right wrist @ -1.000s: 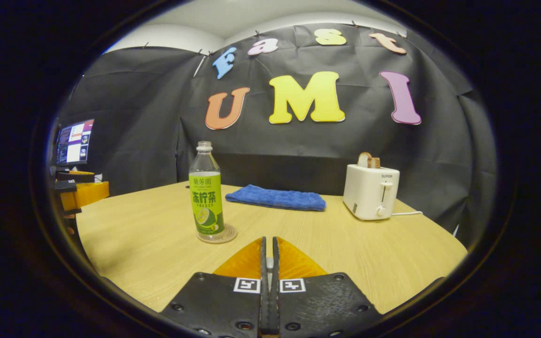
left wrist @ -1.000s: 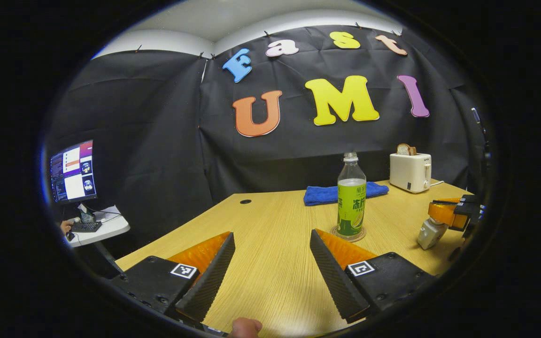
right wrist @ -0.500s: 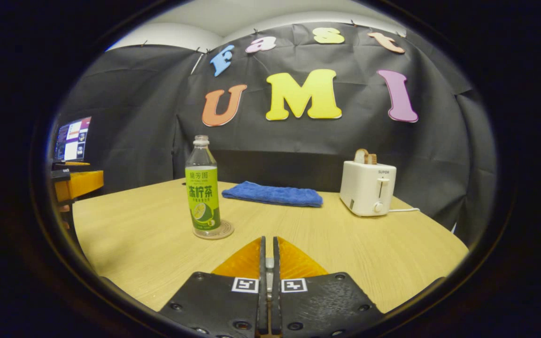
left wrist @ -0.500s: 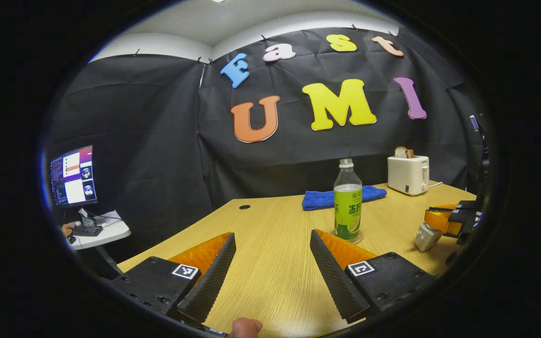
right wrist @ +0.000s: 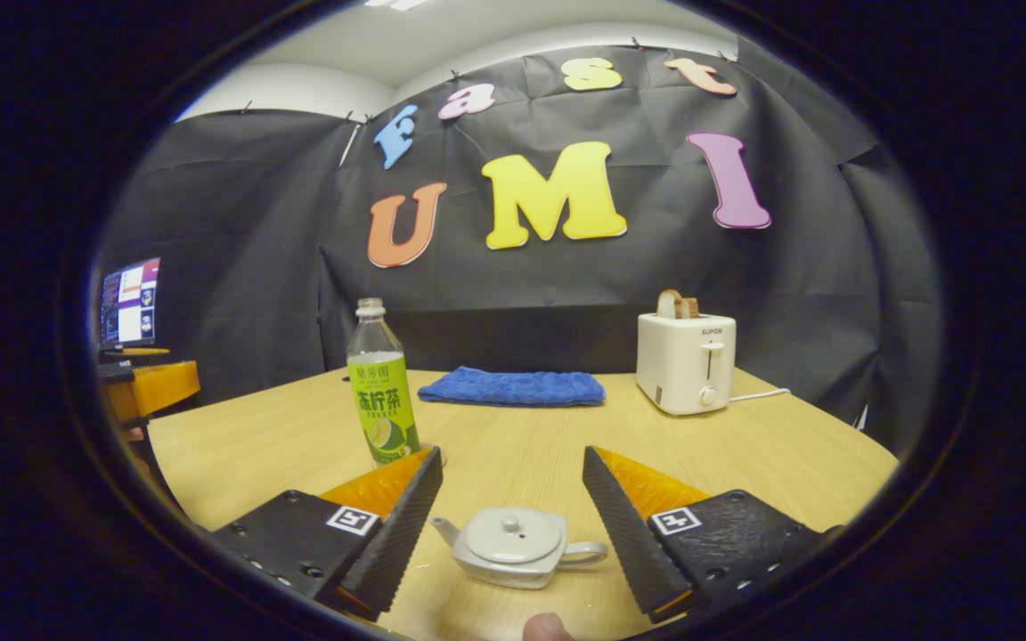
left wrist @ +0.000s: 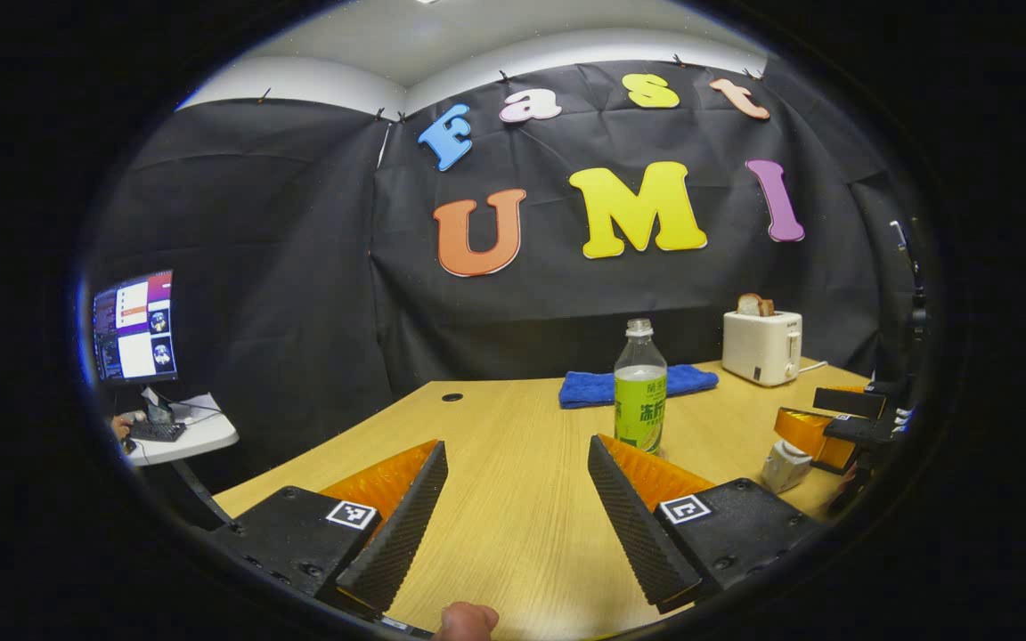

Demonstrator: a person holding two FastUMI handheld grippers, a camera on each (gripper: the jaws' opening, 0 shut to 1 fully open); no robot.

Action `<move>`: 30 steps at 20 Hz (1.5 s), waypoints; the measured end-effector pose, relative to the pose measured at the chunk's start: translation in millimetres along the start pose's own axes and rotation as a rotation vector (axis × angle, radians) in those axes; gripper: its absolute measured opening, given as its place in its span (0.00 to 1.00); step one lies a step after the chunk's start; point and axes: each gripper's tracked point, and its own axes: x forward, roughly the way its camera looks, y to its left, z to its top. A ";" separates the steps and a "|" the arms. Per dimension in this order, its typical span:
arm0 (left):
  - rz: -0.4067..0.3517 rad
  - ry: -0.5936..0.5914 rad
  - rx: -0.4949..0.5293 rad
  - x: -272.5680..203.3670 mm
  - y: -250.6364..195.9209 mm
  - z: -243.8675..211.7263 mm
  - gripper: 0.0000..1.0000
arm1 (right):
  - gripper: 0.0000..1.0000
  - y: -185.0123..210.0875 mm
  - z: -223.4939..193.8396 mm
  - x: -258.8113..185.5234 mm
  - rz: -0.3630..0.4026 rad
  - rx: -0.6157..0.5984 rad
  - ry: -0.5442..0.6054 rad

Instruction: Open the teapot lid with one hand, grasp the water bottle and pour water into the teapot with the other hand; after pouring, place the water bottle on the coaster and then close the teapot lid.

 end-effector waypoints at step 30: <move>-0.147 -0.133 -0.029 -99.9 -86.2 71.4 0.99 | 0.95 -3.0 99.4 -183.9 -0.109 -0.053 -0.216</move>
